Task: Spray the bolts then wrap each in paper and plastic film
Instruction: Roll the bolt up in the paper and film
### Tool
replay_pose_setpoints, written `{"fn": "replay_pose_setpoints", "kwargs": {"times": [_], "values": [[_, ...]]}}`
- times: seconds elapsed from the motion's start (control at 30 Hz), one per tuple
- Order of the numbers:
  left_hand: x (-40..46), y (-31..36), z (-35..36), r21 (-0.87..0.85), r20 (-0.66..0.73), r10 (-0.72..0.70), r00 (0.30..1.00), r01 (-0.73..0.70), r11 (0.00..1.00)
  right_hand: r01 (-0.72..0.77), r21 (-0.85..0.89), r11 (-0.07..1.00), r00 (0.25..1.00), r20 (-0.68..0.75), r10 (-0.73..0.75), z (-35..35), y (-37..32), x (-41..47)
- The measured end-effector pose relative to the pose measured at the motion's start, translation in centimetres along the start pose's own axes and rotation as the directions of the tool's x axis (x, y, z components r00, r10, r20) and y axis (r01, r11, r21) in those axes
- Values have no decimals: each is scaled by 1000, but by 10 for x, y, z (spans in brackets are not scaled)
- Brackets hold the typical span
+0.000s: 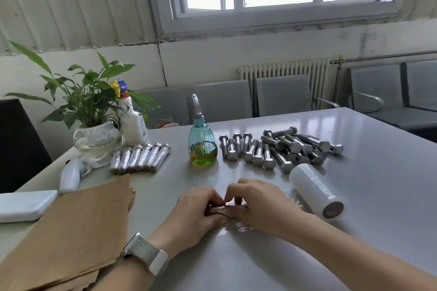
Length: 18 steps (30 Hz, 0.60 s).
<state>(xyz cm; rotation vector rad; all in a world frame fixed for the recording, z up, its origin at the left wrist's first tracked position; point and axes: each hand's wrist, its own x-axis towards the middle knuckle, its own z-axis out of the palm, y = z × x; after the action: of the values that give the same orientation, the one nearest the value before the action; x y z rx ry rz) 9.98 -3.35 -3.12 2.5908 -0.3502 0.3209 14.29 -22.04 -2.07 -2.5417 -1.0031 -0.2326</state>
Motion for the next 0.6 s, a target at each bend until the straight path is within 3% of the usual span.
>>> {"fn": "replay_pose_setpoints", "kwargs": {"times": [0.13,0.23,0.3,0.4,0.53,0.6], "values": [[-3,-3,1,-53,33,-52,998,53,997,-21,-5,1000,1000,15,21,-1,-1,5],[-7,-9,-13,-298,55,-100,993,112,948,-46,22,999,999,-1,46,0,1,3],[-10,-22,-32,-443,-61,-176,983,131,887,-45,24,999,999,-4,45,1,1,1],[-21,-45,-60,-296,-140,-224,964,175,939,-46,32,998,999,-3,46,2,1,0],[-29,-47,-63,-183,136,-208,969,231,956,-52,56,997,999,-13,53,2,-1,0],[-27,-45,-56,-158,176,-203,963,231,960,-52,57,997,998,-16,53,2,-1,-1]]}}
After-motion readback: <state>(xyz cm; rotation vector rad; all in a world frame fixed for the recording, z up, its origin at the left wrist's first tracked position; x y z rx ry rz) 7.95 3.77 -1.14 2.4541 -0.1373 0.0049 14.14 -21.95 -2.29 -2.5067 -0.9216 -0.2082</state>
